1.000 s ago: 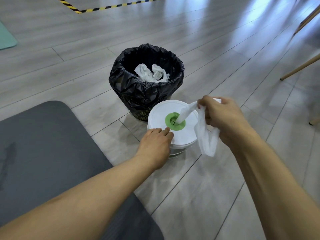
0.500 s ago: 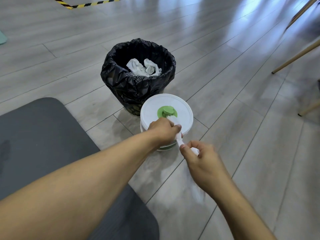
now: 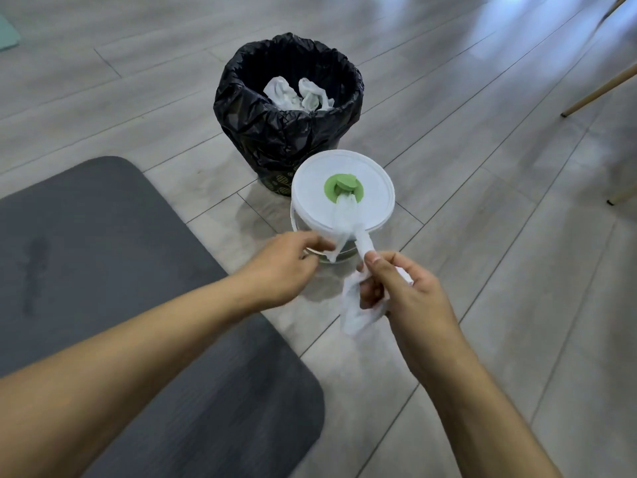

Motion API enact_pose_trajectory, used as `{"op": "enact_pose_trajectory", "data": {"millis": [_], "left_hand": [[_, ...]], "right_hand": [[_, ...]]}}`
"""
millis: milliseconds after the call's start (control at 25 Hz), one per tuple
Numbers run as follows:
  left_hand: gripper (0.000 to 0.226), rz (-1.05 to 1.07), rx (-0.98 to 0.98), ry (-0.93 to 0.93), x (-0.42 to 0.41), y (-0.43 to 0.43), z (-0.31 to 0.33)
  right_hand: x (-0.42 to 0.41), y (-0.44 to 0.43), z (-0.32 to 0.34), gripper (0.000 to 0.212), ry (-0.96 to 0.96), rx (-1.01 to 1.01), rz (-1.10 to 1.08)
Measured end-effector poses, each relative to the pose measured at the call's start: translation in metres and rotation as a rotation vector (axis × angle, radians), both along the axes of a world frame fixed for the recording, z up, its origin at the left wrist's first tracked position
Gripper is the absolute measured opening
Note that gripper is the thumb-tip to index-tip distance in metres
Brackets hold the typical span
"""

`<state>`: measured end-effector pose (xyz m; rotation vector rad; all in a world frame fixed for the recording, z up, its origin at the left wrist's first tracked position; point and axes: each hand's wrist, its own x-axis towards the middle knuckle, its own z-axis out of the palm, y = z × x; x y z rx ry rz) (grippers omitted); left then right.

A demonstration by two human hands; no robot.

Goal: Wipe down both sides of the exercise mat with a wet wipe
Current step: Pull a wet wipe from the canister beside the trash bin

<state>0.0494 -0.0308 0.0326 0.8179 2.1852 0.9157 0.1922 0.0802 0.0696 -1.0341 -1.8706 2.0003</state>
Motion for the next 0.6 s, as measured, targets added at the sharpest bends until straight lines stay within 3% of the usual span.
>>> {"op": "enact_pose_trajectory", "data": {"millis": [80,160,280,600], "left_hand": [[0.049,-0.17,0.065,-0.398,0.016,-0.038,0.0],[0.034,-0.152,0.129,-0.571,0.027,-0.067,-0.001],[0.012,0.13,0.211,-0.561,0.028,-0.099,0.0],[0.011,0.57,0.467,-0.704,0.008,-0.155,0.032]], "right_hand": [[-0.009,-0.005,0.002,0.017,0.102,-0.254,-0.016],[-0.02,-0.011,0.004,0.013,0.168,-0.44,-0.034],[-0.032,-0.021,0.003,0.018,0.177,-0.444,-0.013],[-0.057,-0.057,-0.008,0.01,0.156,-0.229,0.017]]}}
